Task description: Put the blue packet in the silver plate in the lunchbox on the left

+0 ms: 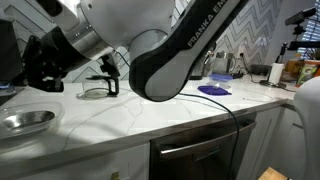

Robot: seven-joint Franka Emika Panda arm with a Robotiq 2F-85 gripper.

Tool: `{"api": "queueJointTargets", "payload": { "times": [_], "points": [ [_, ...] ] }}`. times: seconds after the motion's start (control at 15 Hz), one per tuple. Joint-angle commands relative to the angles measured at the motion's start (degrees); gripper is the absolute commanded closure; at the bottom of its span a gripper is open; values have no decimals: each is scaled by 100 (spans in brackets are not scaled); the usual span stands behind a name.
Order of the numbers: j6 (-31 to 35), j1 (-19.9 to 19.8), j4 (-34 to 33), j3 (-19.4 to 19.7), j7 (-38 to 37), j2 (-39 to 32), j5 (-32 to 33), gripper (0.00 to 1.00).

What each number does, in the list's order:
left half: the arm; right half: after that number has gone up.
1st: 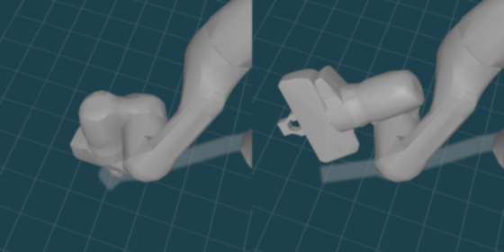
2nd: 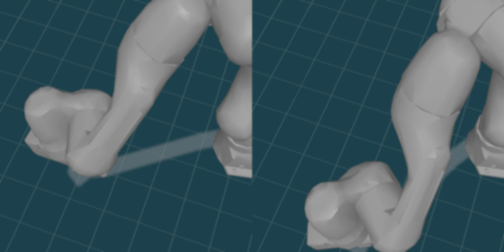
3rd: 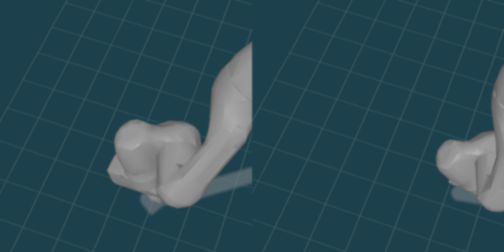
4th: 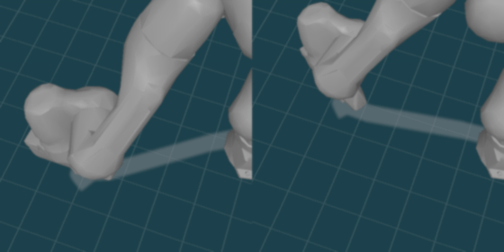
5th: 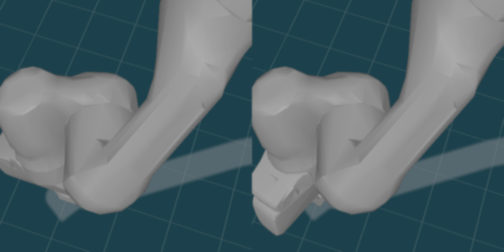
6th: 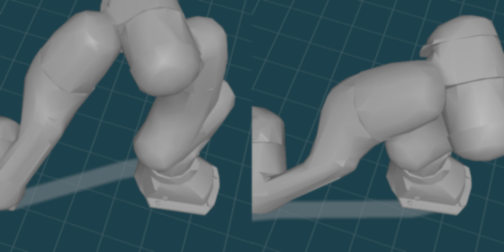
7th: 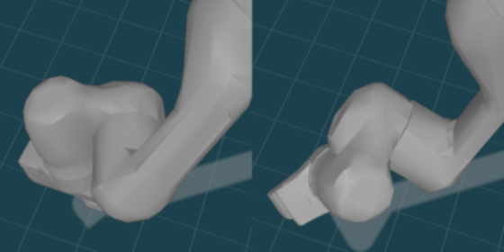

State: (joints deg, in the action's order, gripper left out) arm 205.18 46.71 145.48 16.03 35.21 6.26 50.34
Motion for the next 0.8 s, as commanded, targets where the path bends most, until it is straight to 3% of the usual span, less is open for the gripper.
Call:
{"api": "queueJointTargets", "payload": {
  "times": [0.0, 0.33, 0.4, 0.6, 0.67, 0.73],
  "points": [
    [99, -55, -33, 216, -86, -164, 451, 100],
    [87, -61, -125, 391, -43, -433, 750, 100],
    [111, -1010, -163, -522, -84, -511, 807, 100],
    [60, -1725, -327, -1133, 40, -666, 930, 100],
    [80, -1223, -341, -618, 216, -708, 818, 100],
    [129, -1353, -399, -703, 308, -765, 794, 100]
  ]
}}
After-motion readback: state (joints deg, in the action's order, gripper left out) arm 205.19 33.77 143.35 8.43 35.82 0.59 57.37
